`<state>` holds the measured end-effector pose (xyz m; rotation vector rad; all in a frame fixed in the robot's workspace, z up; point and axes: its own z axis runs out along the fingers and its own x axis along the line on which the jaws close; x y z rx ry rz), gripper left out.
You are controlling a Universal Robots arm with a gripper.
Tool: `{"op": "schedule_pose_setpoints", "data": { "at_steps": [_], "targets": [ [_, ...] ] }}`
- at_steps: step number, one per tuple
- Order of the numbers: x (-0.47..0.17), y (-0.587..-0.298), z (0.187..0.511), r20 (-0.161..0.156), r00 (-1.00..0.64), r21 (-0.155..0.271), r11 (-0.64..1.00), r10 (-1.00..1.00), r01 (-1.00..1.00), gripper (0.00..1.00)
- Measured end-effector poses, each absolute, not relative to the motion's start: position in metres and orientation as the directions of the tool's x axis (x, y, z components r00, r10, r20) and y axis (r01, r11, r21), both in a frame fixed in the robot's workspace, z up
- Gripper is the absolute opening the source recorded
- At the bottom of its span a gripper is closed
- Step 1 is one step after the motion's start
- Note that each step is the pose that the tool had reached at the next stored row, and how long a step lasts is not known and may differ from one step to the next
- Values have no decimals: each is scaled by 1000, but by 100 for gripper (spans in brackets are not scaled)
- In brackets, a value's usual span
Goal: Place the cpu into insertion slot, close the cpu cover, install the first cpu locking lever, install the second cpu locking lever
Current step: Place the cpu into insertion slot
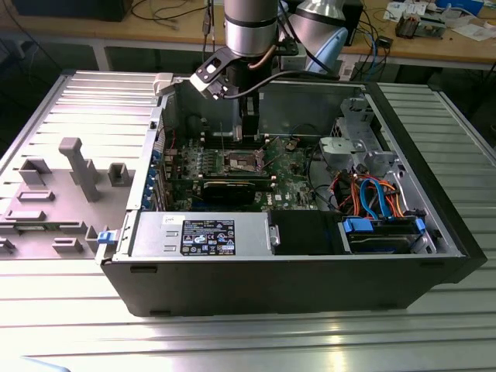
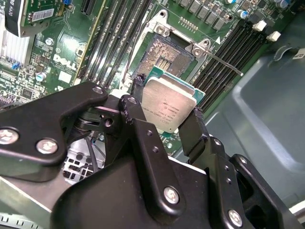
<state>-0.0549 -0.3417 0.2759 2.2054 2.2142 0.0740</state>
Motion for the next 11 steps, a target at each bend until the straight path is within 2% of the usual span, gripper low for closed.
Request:
{"op": "schedule_pose_setpoints", "data": {
  "at_steps": [11],
  "targets": [
    [-55, -342, 274, 23, -11, 44, 10, 1000, 999, 55]
  ]
}}
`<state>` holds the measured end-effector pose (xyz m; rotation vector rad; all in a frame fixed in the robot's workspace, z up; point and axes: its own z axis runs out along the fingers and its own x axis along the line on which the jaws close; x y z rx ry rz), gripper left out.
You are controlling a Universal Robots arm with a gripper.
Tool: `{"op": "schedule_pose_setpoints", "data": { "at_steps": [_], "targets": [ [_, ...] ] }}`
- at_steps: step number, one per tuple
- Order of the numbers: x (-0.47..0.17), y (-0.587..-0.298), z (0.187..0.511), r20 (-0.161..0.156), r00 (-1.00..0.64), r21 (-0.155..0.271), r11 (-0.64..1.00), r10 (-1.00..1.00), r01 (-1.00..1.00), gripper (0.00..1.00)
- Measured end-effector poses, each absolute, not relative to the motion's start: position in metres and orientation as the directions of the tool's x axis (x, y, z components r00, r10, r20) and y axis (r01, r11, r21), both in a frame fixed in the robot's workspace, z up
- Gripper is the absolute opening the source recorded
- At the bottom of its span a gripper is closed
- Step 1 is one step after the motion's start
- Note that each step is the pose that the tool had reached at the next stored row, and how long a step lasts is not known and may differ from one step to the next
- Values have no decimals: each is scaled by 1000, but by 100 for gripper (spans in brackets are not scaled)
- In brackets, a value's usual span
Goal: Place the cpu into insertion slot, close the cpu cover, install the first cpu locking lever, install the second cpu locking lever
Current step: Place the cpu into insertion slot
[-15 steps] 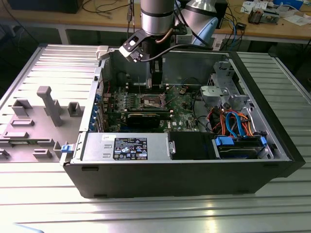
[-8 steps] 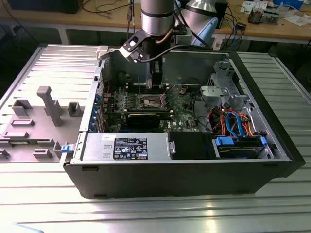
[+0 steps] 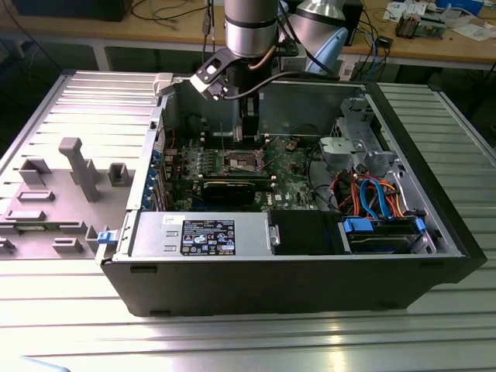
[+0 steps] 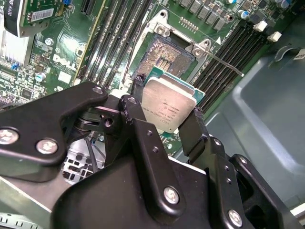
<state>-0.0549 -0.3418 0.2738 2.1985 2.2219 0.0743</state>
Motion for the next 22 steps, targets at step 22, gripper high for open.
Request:
{"op": "schedule_pose_setpoints", "data": {
  "at_steps": [22],
  "targets": [
    [-55, -341, 249, 23, -64, 44, 63, 998, 997, 55]
  ]
}}
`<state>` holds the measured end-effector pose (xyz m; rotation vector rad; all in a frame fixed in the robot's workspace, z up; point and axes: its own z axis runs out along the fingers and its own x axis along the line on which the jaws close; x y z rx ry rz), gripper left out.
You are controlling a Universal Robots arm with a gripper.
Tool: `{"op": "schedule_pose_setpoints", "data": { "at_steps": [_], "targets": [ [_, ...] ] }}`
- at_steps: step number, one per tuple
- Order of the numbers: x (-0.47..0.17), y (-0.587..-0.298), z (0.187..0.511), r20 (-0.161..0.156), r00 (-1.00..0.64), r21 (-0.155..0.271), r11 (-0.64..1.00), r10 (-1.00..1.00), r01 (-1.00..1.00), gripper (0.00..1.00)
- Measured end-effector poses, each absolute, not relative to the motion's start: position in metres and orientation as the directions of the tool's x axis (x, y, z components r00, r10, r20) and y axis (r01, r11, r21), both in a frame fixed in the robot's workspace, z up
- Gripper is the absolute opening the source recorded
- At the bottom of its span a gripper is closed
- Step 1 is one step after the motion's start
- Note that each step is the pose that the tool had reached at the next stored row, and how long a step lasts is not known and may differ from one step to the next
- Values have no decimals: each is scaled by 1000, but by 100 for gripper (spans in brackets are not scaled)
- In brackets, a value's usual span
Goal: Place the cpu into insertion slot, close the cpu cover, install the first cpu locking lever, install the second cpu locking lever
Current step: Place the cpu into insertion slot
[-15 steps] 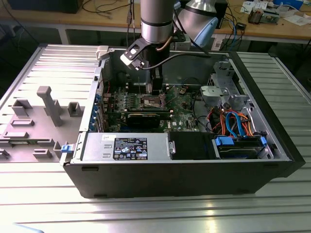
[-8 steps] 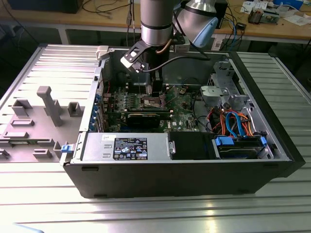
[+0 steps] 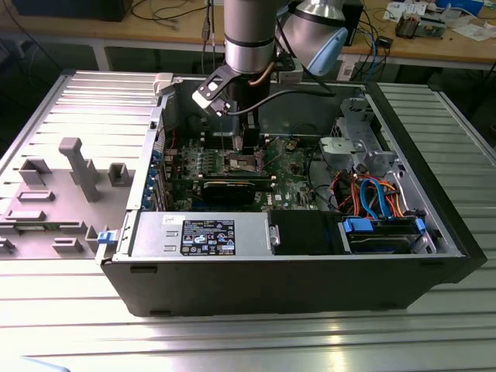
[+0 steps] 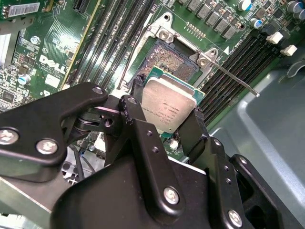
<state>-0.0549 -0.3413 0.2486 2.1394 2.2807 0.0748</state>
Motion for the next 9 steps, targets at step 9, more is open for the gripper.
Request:
{"op": "schedule_pose_setpoints", "data": {
  "at_steps": [9],
  "targets": [
    [-56, -341, 242, 23, -61, 44, 60, 998, 997, 55]
  ]
}}
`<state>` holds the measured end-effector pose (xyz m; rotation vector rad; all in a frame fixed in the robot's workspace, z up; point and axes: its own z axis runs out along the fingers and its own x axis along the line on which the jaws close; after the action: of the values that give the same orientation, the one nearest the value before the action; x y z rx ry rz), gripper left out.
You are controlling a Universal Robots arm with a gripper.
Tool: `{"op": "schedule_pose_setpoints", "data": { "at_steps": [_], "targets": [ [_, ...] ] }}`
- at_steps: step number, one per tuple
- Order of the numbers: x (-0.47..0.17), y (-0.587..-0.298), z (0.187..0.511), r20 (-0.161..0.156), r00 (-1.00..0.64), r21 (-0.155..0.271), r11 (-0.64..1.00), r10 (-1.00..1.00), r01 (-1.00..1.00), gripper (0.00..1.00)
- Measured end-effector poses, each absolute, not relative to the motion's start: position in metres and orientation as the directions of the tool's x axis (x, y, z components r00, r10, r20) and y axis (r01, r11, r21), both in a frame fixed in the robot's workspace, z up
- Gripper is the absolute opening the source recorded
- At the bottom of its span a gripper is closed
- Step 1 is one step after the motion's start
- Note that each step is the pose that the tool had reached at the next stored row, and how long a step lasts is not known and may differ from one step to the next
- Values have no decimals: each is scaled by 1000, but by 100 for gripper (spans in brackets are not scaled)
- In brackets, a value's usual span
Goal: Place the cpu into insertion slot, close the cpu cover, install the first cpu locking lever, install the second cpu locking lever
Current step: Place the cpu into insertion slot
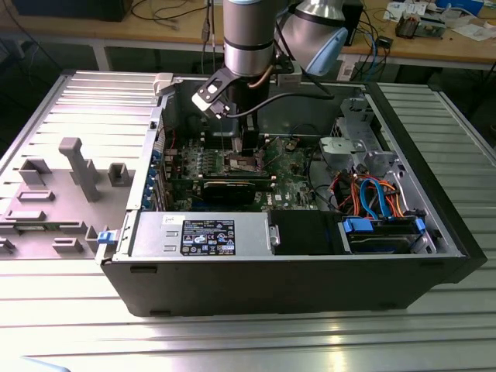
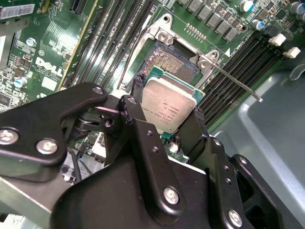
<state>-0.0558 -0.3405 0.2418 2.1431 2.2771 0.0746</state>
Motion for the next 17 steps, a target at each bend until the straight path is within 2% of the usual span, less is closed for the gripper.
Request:
{"op": "schedule_pose_setpoints", "data": {
  "at_steps": [17],
  "targets": [
    [-58, -340, 228, 7, -20, 45, 20, 1000, 999, 55]
  ]
}}
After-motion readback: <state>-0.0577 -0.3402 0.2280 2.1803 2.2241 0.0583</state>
